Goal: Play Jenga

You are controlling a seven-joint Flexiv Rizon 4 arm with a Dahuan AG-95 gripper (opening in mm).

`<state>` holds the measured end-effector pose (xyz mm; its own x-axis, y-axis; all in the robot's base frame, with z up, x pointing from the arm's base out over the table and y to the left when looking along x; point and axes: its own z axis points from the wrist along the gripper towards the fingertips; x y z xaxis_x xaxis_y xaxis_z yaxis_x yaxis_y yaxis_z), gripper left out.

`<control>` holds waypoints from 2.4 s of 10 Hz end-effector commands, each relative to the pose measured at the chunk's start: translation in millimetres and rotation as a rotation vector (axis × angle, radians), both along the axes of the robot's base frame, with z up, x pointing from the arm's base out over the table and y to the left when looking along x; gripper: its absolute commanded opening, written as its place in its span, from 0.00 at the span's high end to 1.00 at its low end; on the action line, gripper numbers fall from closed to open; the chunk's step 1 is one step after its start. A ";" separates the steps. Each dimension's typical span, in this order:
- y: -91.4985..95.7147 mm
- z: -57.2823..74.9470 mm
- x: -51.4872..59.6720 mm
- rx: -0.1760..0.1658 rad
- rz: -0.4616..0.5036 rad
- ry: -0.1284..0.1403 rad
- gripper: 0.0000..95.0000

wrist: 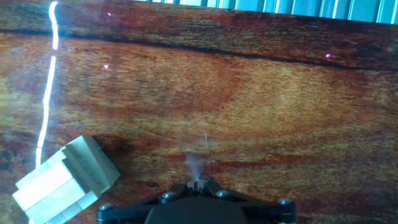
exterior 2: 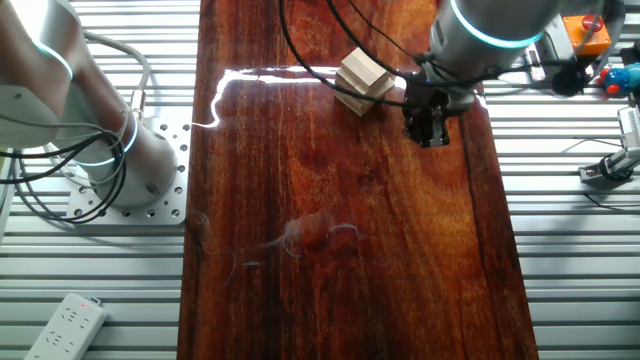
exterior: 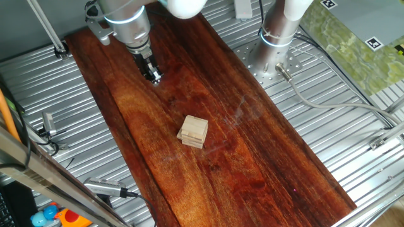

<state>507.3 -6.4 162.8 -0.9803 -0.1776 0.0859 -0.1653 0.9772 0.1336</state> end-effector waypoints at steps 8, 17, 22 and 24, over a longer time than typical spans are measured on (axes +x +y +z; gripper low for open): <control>2.3 -10.3 29.7 0.034 -0.008 0.056 1.00; 4.3 -19.9 37.0 -0.068 0.011 0.159 1.00; 14.0 -25.2 38.8 -0.098 -0.005 0.185 1.00; 18.0 -26.5 37.9 -0.100 -0.014 0.185 1.00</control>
